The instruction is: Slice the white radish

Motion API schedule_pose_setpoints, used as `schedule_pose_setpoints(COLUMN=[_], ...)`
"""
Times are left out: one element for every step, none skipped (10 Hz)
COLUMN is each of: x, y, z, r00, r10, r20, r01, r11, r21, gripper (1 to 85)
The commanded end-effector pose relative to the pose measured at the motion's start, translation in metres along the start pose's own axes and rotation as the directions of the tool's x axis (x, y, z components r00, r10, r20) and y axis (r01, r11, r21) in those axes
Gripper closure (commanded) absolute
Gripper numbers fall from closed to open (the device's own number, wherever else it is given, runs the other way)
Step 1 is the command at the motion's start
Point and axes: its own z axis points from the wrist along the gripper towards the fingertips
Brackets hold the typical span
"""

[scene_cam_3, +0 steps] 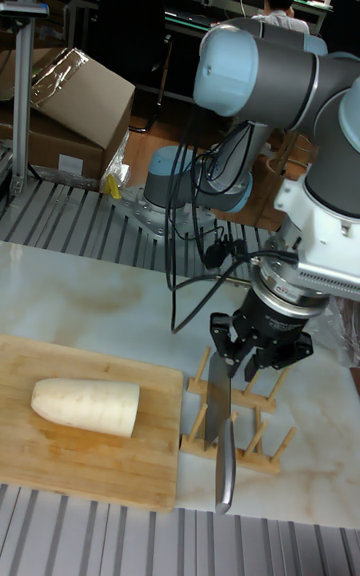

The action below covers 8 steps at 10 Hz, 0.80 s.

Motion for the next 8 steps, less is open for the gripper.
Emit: schedule_pose_setpoints(x=[-0.012,-0.015,-0.017,-0.018,-0.020,-0.022,-0.015,-0.007], y=[0.008,0.001,-0.002,-0.002,-0.006,-0.012,-0.006,-0.002], z=[0.007,0.013,0.016,0.019,0.022,0.024,0.029,0.034], r00=[1.000,0.999,0.999,0.999,0.999,0.998,0.999,0.999], r10=[0.007,-0.011,-0.021,-0.033,-0.041,-0.053,-0.050,-0.041], r20=[0.031,0.035,0.035,0.033,0.034,0.035,0.016,0.008], r01=[-0.007,0.010,0.020,0.032,0.039,0.050,0.049,0.040], r11=[1.000,1.000,0.999,0.999,0.998,0.996,0.997,0.996], r21=[0.001,0.021,0.029,0.037,0.057,0.077,0.064,0.080], gripper=[56.0,54.0,53.0,50.3,50.3,50.7,51.0,52.3])
